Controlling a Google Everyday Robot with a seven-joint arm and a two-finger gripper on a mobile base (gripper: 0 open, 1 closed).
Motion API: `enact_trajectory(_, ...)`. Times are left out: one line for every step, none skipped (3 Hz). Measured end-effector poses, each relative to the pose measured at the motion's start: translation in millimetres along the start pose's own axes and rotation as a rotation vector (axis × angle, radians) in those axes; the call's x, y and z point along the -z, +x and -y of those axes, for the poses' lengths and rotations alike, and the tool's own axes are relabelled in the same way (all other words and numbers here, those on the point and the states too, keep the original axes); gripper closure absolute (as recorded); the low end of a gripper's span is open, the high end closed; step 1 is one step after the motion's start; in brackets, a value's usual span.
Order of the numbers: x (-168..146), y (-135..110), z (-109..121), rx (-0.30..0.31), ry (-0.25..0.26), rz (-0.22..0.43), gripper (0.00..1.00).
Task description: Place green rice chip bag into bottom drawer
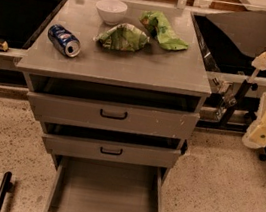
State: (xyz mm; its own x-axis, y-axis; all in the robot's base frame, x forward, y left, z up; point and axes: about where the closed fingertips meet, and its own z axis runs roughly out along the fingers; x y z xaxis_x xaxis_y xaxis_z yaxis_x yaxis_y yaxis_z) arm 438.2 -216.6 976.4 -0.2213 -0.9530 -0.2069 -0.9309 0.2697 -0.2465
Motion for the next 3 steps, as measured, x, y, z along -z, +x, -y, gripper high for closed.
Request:
enact_trajectory(0, 0, 0, 0.0, 0.0, 0.0, 0.0)
enact_trajectory(-7, -14, 44, 0.014, 0.066, 0.037, 0.0)
enact_trajectory(-25, -28, 105, 0.073, 0.192, 0.08, 0.0)
